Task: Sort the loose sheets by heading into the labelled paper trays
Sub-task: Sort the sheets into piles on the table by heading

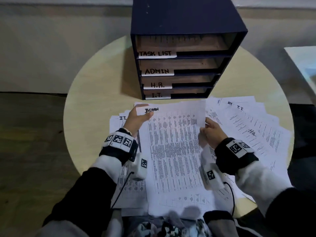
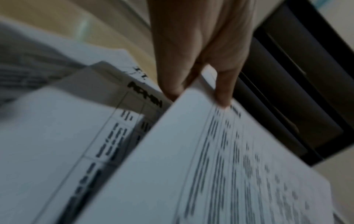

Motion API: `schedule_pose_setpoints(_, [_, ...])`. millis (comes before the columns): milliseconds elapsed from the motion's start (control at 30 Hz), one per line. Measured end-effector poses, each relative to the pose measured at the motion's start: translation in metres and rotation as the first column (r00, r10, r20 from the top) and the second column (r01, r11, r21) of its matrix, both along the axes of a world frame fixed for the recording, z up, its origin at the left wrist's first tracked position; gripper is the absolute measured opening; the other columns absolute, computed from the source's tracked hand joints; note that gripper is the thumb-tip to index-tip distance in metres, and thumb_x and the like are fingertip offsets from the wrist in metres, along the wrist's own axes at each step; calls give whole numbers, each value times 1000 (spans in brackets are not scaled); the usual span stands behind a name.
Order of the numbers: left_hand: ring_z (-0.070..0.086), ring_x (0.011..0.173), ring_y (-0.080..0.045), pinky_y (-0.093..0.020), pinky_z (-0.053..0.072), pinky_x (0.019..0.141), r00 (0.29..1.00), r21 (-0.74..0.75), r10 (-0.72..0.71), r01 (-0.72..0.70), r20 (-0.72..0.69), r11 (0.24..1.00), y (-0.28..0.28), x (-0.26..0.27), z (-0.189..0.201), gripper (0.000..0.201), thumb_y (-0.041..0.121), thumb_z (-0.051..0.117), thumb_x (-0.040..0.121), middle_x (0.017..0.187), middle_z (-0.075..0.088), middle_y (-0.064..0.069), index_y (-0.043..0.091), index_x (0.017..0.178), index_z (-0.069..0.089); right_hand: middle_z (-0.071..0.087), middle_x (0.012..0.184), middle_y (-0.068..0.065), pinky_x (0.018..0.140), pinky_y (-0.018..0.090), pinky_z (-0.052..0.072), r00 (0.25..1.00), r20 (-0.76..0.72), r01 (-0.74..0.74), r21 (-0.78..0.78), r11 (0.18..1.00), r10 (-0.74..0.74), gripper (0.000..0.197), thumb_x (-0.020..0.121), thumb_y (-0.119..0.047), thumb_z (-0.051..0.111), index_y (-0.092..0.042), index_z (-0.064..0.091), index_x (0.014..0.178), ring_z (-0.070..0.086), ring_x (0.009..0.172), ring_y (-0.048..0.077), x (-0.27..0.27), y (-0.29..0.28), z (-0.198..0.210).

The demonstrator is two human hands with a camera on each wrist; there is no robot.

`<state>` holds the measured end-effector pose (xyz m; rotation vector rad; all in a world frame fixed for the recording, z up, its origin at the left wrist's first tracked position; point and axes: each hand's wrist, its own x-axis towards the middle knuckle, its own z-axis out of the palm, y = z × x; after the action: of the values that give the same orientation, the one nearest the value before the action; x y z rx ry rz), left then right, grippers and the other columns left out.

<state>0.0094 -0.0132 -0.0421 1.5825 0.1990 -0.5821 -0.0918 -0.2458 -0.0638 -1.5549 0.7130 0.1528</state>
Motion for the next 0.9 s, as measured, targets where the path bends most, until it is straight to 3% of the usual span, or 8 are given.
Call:
schedule_pose_setpoints(100, [54,113,-27,-40,39,104,996,14,-55,56,-69,998,-2,-4,-2,38,3,55,91,120,57,-15,-3,128,48,54,75,9,55,24,43,996,-50,-82,-185,979,74,25,86,14,42,-5,57,91,51,68,22,7,-9,1])
schedule_pose_setpoints(167, [53,116,-24,-41,37,107,994,168,-75,61,84,984,-2,-1,-1,36,9,54,93,123,58,-9,-1,128,51,57,89,8,74,29,44,971,-182,-223,-485,846,153,14,82,-2,61,-11,57,90,53,92,26,14,-20,1])
schedule_pose_setpoints(300, [64,98,-30,-47,51,91,906,286,68,-203,418,936,-2,18,29,14,14,54,92,102,67,-16,6,92,65,32,142,9,104,52,29,877,-467,-431,-661,615,114,87,67,-40,79,-19,32,137,29,131,31,17,-32,7])
schedule_pose_setpoints(367, [63,83,-25,-44,54,86,821,188,144,-292,553,938,0,29,49,18,11,56,89,89,67,-18,-4,91,66,30,144,10,105,54,26,859,-500,-468,-675,570,113,98,62,-47,80,-18,27,139,27,133,31,17,-32,9])
schedule_pose_setpoints(500, [51,62,10,-13,44,68,682,100,154,-318,715,943,-4,42,89,16,4,56,86,70,61,3,-9,84,66,47,130,12,106,50,22,856,-510,-442,-628,640,91,82,61,-44,82,-15,41,126,31,128,30,16,-30,10])
schedule_pose_setpoints(667, [53,66,14,-10,44,68,544,1,153,-273,825,962,-9,50,115,19,7,58,86,75,62,17,-4,98,68,37,128,7,104,53,26,826,-548,-520,-653,550,131,63,58,-48,82,-19,56,108,29,124,31,10,-18,12])
schedule_pose_setpoints(800, [52,65,19,-8,43,69,434,-29,179,-328,883,944,-8,51,121,21,7,59,85,87,69,-24,-9,95,69,25,142,3,104,55,27,801,-513,-597,-649,472,309,89,52,-48,84,-28,39,126,23,132,30,7,-4,13])
schedule_pose_setpoints(900, [52,65,18,-10,44,70,456,4,172,-361,873,933,-3,53,117,22,8,59,85,87,69,-22,-10,93,68,26,146,-2,109,53,23,674,-490,-714,-624,316,553,84,60,-44,80,-30,39,132,23,134,24,7,17,16])
